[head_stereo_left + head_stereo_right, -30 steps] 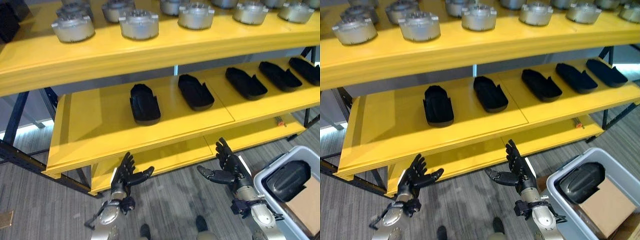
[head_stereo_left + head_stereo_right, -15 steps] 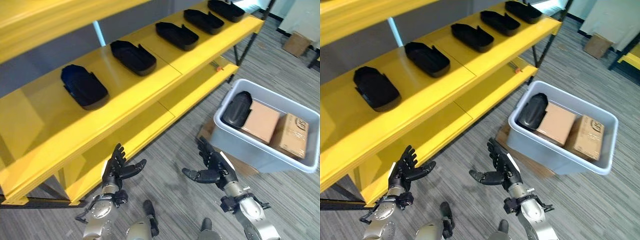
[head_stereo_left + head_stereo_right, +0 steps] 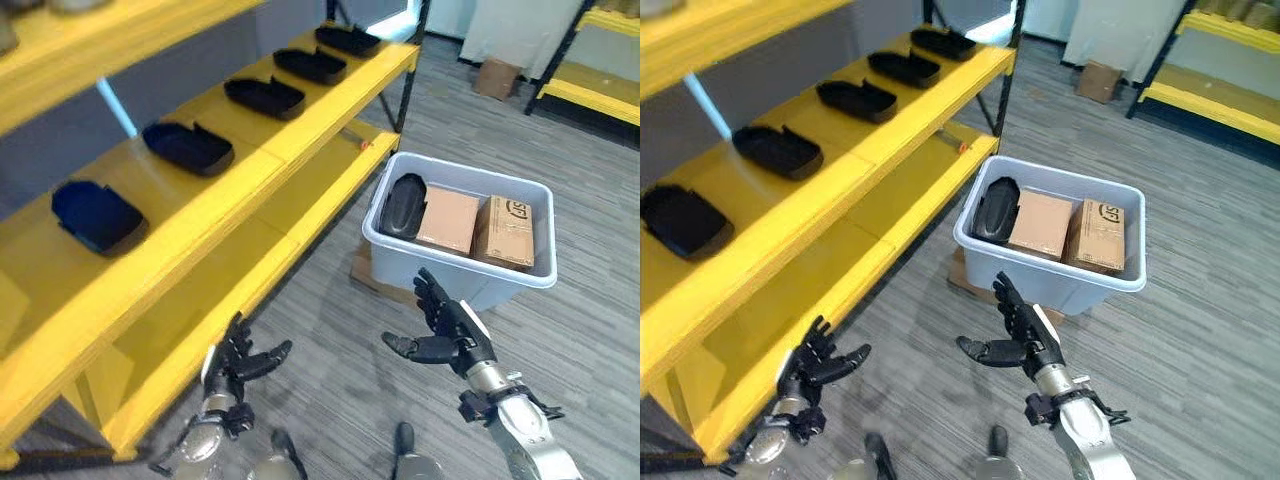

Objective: Move parts from the plastic box to the shelf.

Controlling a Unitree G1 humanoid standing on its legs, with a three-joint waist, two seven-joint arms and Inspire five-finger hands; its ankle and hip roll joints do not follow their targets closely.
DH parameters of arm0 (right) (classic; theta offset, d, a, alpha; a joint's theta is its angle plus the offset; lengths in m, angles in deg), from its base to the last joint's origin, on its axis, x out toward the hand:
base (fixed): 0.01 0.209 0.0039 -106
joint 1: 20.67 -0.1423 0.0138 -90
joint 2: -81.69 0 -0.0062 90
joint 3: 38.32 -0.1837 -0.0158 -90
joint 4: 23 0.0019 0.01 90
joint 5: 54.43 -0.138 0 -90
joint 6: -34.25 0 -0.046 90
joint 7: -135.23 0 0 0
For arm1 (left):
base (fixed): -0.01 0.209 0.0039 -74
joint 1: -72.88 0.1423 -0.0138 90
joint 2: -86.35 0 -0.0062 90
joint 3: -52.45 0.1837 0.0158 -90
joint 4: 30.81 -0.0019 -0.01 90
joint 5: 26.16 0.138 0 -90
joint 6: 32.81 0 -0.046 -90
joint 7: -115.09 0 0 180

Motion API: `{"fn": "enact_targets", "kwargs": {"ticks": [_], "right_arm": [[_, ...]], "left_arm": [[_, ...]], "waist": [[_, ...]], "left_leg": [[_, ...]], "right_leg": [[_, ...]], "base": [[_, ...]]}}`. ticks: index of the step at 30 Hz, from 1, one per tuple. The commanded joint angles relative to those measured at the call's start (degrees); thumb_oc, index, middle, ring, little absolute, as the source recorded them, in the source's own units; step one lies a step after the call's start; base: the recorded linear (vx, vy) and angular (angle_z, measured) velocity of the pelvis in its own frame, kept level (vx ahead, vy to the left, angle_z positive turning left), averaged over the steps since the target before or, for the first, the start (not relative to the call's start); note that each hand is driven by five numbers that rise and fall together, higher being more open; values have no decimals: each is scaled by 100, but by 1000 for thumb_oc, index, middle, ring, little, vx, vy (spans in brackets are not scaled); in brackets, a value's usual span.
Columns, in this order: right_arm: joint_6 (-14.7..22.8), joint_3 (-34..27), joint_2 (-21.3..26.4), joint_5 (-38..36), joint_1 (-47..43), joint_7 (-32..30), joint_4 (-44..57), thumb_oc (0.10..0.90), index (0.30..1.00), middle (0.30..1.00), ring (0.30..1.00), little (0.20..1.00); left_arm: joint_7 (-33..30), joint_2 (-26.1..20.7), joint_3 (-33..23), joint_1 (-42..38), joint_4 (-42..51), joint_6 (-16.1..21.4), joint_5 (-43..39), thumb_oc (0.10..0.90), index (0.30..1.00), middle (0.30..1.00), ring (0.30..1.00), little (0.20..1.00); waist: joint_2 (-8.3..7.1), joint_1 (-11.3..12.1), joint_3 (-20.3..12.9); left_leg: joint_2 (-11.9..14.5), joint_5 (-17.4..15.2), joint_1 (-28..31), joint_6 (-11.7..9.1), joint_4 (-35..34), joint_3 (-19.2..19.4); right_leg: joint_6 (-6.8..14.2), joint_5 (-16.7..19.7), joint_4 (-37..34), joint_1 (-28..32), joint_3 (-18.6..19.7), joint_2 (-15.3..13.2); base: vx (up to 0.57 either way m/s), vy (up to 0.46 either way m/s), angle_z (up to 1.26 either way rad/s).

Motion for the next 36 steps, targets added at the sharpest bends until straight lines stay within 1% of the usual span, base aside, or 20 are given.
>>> {"fn": "enact_targets", "kwargs": {"ticks": [1,5,8,9,10,11,12,13,14,15,16,17,18,20,21,25,26,27,33,36], "right_arm": [[708,-228,-88,-164,-503,-64,637,900,1000,1000,1000,1000],[785,-210,-84,-143,-585,-153,656,900,1000,1000,1000,1000],[808,-236,-35,-45,-558,-192,668,900,1000,1000,1000,1000],[820,-229,6,-61,-505,-219,655,900,1000,1000,1000,1000],[820,-232,5,-61,-506,-219,655,900,1000,1000,1000,1000],[834,-224,49,20,-484,-251,645,900,1000,1000,1000,1000],[822,-232,122,60,-394,-241,685,900,1000,1000,1000,1000],[796,-241,125,85,-379,-249,631,900,1000,1000,1000,1000],[796,-242,122,85,-378,-248,631,900,1000,1000,1000,1000],[798,-252,108,66,-417,-244,589,900,1000,1000,1000,1000],[798,-253,108,66,-418,-243,588,900,1000,1000,1000,1000],[830,-287,104,71,-396,-229,542,900,1000,1000,1000,1000],[832,-289,104,71,-396,-228,540,900,1000,1000,1000,1000],[847,-246,112,151,-456,-225,494,900,1000,1000,1000,1000],[835,-230,78,164,-451,-184,474,900,1000,1000,1000,1000],[808,-230,27,127,-401,-46,480,900,1000,1000,1000,1000],[775,-289,-37,72,-310,4,513,900,1000,1000,1000,1000],[773,-290,-38,72,-306,4,517,900,1000,1000,1000,1000],[686,-206,-127,83,-246,58,574,900,1000,1000,1000,1000],[632,-115,-161,85,-322,88,510,900,1000,1000,1000,1000]], "left_arm": [[92,-296,-67,-388,331,405,-172,900,1000,1000,1000,1000],[63,-292,-18,-496,252,413,-168,900,1000,1000,1000,1000],[25,-236,-7,-531,246,425,-245,900,1000,1000,1000,1000],[-8,-206,-15,-541,279,432,-263,900,1000,1000,1000,1000],[-9,-206,-13,-543,280,431,-262,900,1000,1000,1000,1000],[-27,-200,-14,-548,312,438,-283,900,1000,1000,1000,1000],[-29,-192,-55,-478,410,419,-347,900,1000,1000,1000,1000],[-26,-186,-58,-441,427,400,-313,900,1000,1000,1000,1000],[-27,-188,-57,-440,428,399,-312,900,1000,1000,1000,1000],[-18,-183,-98,-439,477,398,-322,900,1000,1000,1000,1000],[-18,-183,-99,-440,477,398,-322,900,1000,1000,1000,1000],[-51,-180,-87,-448,468,434,-256,900,1000,1000,1000,1000],[-53,-177,-84,-450,465,436,-253,900,1000,1000,1000,1000],[-64,-197,-103,-476,475,462,-211,900,1000,1000,1000,1000],[-62,-172,-141,-410,529,477,-236,900,1000,1000,1000,1000],[-23,-179,-119,-415,547,491,-232,900,1000,1000,1000,1000],[28,-252,-82,-448,559,482,-220,900,1000,1000,1000,1000],[29,-254,-80,-447,558,484,-220,900,1000,1000,1000,1000],[15,-432,-48,-439,664,511,-242,900,1000,1000,1000,1000],[-41,-475,-69,-470,664,525,-241,900,1000,1000,1000,1000]], "waist": [[102,17,-217],[191,-45,-203],[248,-99,-168],[202,-23,-7],[220,-31,-3],[169,36,125],[40,180,265],[-9,306,304],[-16,295,302],[-7,445,383],[-8,447,374],[104,495,455],[88,486,455],[133,627,537],[177,657,520],[172,660,463],[120,613,399],[112,619,398],[-19,492,218],[-110,483,146]], "left_leg": [[787,357,548,-482,-204,-110],[915,597,622,-562,-241,-138],[1125,862,542,-623,156,-206],[1373,1261,233,-623,984,-503],[1405,1255,196,-643,1029,-542],[1438,1473,-8,-609,1444,-921],[1174,1429,-318,-292,1773,-1284],[659,1056,-666,-166,1718,-1612],[644,1038,-678,-155,1738,-1618],[219,938,-1162,-119,1042,-1895],[217,962,-1159,-118,1010,-1888],[336,1446,-1425,-332,117,-1787],[310,1492,-1380,-337,36,-1777],[5,1481,-1370,-313,-596,-2217],[-36,1422,-1312,-336,-687,-2507],[-3,1242,-1162,-324,-383,-2465],[-70,1000,-1184,-209,-136,-2357],[-76,988,-1183,-204,-124,-2347],[-255,542,-1268,1,182,-1792],[-258,440,-1295,51,175,-1599]], "right_leg": [[-96,-676,491,10,76,220],[-236,-883,741,-64,150,414],[-435,-1115,1022,-173,289,664],[-664,-1234,1089,-135,393,875],[-678,-1241,1094,-136,378,900],[-786,-1249,1144,-127,421,993],[-942,-1201,1107,-151,527,1059],[-907,-1198,1048,-117,625,1034],[-896,-1212,1058,-117,616,1018],[-825,-1215,954,23,755,1110],[-826,-1202,945,14,757,1110],[-778,-1239,924,85,745,1216],[-776,-1250,925,93,737,1195],[-732,-1310,993,172,845,1245],[-671,-1479,1093,245,1017,1282],[-595,-1583,1095,385,1223,1144],[-494,-1539,960,478,1291,956],[-490,-1539,953,484,1298,946],[-158,-1085,521,365,1541,409],[-53,-864,359,213,1596,270]], "base": [[27,-120,3],[37,-158,6],[53,-229,-12],[47,-320,-28],[15,-331,-45],[-53,-262,-37],[-13,-267,-44],[-2,-146,-42],[174,-26,-51],[134,-13,-42],[271,19,-31],[144,35,-32],[226,78,-19],[239,140,-27],[242,162,-53],[240,246,-110],[135,155,-59],[196,230,-40],[115,190,-38],[92,140,-50]]}}
